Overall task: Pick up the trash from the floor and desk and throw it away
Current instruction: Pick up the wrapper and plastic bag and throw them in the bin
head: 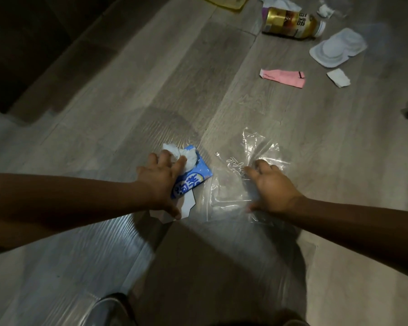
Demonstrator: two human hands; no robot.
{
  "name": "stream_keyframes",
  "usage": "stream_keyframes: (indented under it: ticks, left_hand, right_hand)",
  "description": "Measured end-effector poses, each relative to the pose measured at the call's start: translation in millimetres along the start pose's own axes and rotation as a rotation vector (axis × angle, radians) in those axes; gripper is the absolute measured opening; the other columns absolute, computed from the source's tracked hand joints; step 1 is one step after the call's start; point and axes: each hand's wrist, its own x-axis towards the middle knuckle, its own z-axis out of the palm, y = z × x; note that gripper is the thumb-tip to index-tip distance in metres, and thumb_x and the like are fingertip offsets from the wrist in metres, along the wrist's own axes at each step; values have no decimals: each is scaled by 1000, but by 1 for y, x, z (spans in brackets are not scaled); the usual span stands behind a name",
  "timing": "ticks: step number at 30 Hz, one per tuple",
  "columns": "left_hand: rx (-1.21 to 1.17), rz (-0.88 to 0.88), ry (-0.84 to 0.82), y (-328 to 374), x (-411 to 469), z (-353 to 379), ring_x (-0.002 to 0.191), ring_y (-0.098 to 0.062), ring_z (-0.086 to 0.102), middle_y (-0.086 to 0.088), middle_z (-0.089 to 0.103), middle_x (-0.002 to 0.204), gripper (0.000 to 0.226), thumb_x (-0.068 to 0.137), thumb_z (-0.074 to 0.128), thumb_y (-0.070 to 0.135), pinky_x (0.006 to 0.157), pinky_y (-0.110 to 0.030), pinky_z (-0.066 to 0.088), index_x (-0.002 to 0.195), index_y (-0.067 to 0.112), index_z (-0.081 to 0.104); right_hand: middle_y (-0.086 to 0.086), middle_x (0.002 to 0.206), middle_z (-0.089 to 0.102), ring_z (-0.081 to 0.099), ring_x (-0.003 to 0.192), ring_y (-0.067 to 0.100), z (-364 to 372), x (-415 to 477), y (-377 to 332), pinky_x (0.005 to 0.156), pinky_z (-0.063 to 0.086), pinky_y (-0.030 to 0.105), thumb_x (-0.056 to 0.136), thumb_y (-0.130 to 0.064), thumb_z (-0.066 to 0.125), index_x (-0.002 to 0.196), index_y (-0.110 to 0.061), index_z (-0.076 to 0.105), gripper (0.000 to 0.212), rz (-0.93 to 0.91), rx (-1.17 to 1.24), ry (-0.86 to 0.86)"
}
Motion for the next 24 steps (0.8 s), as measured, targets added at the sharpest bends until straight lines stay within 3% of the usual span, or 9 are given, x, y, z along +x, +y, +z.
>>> stream_keyframes:
  ticks: [4, 9, 13, 17, 24]
  left_hand:
    - [-16, -2, -22, 1, 0, 2, 137, -41, 8, -10, -3, 151, 145, 39, 75, 77, 104, -61, 33, 146, 34, -13]
    - [21, 29, -37, 0, -3, 6, 136, -40, 5, -5, -11, 149, 154, 31, 75, 79, 102, -63, 34, 144, 35, -19]
    - [49, 39, -32, -1, -2, 5, 133, -37, 9, -4, -8, 147, 150, 33, 74, 80, 101, -59, 37, 144, 35, -18]
    - [49, 68, 15, -6, -2, 2, 132, -35, 18, -11, 5, 148, 138, 43, 64, 86, 104, -52, 36, 147, 31, -8]
    - [99, 85, 47, -7, -5, -1, 131, -33, 22, -15, 13, 146, 132, 48, 59, 88, 108, -47, 31, 149, 28, -3]
  right_hand:
    - [10, 144, 29, 46, 123, 30, -3, -3, 0, 100, 41, 30, 70, -42, 80, 146, -16, 31, 94, -28, 67, 3]
    - [9, 138, 33, 51, 116, 29, -7, -6, 0, 95, 45, 32, 75, -37, 77, 141, -15, 39, 79, -47, 72, 10]
    - [9, 137, 35, 53, 115, 28, -9, -6, 0, 94, 45, 30, 77, -37, 75, 141, -16, 39, 77, -50, 54, 5]
    - [8, 134, 39, 55, 112, 27, -9, -7, 4, 95, 45, 31, 83, -31, 68, 138, -18, 45, 61, -68, 73, 14]
    - [7, 121, 56, 55, 110, 23, -8, -12, 12, 93, 43, 30, 84, -29, 64, 119, -18, 61, 37, -110, 77, 53]
